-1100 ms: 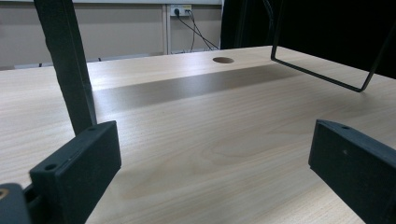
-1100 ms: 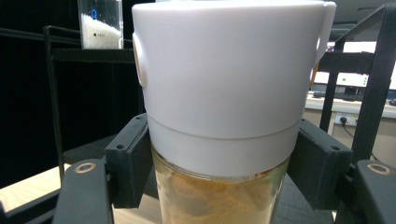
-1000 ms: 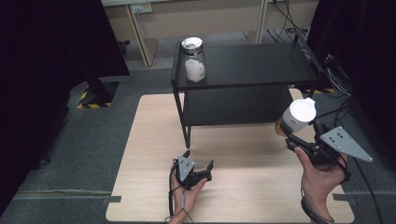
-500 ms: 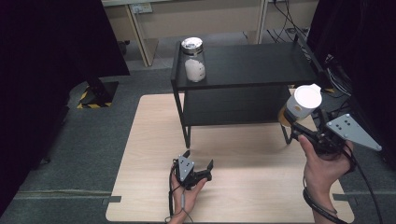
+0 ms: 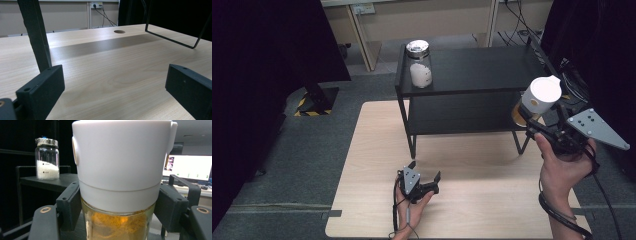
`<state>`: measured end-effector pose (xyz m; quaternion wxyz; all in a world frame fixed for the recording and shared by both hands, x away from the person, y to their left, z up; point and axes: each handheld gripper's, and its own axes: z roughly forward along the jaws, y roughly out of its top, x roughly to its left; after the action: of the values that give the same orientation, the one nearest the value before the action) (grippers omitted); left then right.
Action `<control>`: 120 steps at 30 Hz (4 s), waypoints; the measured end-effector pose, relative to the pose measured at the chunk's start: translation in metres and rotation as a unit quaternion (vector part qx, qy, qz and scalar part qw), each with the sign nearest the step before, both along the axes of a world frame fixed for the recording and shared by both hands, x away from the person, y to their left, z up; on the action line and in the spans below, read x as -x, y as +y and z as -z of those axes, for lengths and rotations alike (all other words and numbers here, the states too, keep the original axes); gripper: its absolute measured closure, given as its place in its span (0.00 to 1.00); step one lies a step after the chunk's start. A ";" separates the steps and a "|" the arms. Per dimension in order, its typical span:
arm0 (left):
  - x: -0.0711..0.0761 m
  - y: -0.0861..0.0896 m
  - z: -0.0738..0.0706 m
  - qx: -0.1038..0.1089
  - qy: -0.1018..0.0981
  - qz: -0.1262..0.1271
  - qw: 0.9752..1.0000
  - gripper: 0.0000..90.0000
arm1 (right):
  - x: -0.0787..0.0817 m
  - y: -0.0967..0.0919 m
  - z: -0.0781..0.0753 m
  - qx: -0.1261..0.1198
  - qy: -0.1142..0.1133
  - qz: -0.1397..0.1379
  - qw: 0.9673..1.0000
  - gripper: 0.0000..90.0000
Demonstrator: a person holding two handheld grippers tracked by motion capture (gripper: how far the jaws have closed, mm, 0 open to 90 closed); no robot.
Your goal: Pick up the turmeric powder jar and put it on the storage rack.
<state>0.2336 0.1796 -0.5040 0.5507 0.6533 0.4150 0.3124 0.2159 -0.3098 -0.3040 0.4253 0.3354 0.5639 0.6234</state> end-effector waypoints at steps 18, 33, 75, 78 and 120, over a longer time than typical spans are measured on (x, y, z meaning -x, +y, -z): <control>0.000 -0.001 0.000 -0.003 0.000 0.000 1.000 0.02 | -0.012 0.004 -0.031 -0.003 -0.001 0.005 1.000 0.34; 0.000 0.000 -0.001 -0.003 0.002 0.000 1.000 0.02 | -0.026 0.006 -0.054 -0.001 0.006 0.017 1.000 0.34; 0.000 0.000 -0.001 -0.003 0.000 0.001 1.000 0.02 | -0.089 0.028 -0.092 -0.002 0.056 0.048 0.997 0.34; -0.001 0.000 -0.001 -0.004 0.002 0.001 1.000 0.02 | -0.092 0.028 -0.093 -0.002 0.061 0.049 0.997 0.34; 0.000 0.000 0.000 -0.003 0.000 0.001 1.000 0.02 | -0.105 0.032 -0.085 -0.010 0.080 0.061 0.995 0.33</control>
<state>0.2338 0.1794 -0.5036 0.5491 0.6556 0.4128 0.3134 0.3205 -0.2781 -0.2194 0.4125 0.4221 0.5688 0.5728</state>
